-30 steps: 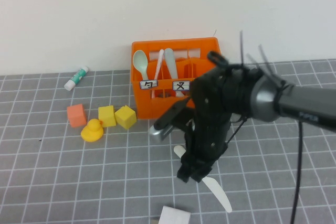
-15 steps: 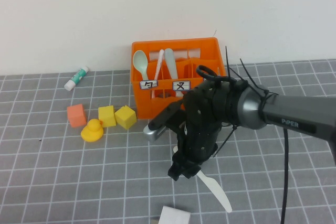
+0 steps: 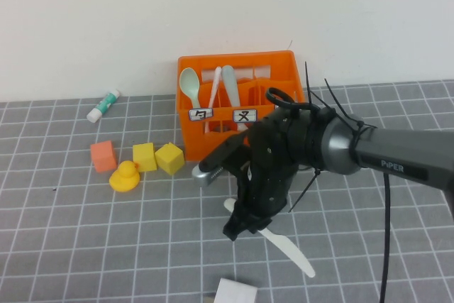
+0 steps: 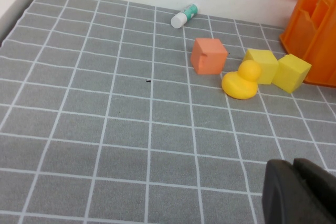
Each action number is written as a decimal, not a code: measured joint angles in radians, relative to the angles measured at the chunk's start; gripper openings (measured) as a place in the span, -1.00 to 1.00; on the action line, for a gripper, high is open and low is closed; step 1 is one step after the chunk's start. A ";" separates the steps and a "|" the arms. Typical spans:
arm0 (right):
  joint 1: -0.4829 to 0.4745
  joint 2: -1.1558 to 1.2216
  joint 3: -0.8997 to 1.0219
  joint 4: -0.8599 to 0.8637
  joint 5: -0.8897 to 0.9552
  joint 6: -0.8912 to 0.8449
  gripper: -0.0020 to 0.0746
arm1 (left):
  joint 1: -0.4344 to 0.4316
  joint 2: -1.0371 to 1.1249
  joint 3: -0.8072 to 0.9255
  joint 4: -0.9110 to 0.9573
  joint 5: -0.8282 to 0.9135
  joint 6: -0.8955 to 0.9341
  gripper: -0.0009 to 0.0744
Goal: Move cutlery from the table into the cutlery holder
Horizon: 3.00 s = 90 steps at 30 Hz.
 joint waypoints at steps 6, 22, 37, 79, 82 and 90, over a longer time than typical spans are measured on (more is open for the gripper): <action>0.021 -0.124 0.158 0.080 -0.225 0.036 -0.57 | 0.000 0.000 0.000 0.000 0.000 0.000 -0.98; 0.021 -0.630 0.829 0.291 -1.543 0.038 -0.57 | 0.000 0.000 0.000 0.000 0.000 -0.002 -0.98; -0.137 -0.497 0.572 0.307 -1.670 -0.099 -0.57 | 0.000 0.000 0.000 0.000 0.000 -0.002 -0.98; -0.169 -1.114 0.750 0.049 -0.836 -0.099 -0.92 | 0.000 0.000 0.000 0.000 0.000 0.000 -0.98; -0.169 -1.232 0.776 0.037 -0.651 -0.126 -0.94 | 0.000 0.000 0.000 0.000 0.000 0.000 -0.98; -0.169 -1.515 0.967 0.029 -0.490 -0.201 -0.95 | 0.000 0.000 0.000 0.000 0.000 -0.003 -0.98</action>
